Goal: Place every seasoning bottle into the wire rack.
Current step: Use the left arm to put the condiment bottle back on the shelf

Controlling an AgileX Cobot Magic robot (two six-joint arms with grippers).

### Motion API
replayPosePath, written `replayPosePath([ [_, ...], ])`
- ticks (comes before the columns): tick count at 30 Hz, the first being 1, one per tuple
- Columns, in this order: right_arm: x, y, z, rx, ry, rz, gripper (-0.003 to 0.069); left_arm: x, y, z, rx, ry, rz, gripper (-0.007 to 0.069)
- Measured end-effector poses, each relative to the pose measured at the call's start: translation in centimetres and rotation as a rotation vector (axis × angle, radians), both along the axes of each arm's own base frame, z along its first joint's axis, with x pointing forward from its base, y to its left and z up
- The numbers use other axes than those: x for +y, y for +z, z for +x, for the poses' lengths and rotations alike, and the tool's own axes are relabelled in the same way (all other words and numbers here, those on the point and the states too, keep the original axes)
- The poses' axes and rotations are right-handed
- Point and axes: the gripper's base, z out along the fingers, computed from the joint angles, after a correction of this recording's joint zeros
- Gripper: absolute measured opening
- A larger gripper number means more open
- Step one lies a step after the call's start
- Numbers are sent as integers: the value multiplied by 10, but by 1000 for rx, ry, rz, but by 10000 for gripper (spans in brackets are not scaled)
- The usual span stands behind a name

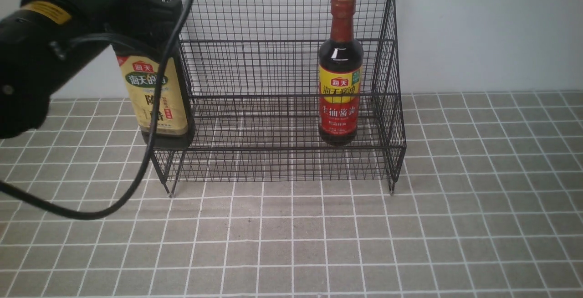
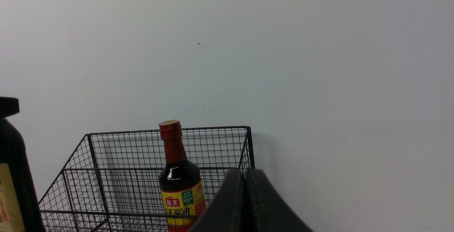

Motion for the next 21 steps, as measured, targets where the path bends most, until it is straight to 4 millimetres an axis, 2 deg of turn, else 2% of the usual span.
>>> replayPosePath([
  [8,0,0,0,0,0,0,-12,-3,-10,15,-5,17,1,304],
  [11,0,-1,0,2,0,0,-12,-6,-28,22,80,2,24,304],
  [12,0,0,0,1,0,0,-12,-6,-28,22,82,1,25,304],
  [13,0,-1,0,6,1,-2,-12,-8,-38,25,121,-3,32,304],
  [21,0,-1,0,10,3,-3,-12,-9,-42,25,150,-12,34,304],
])
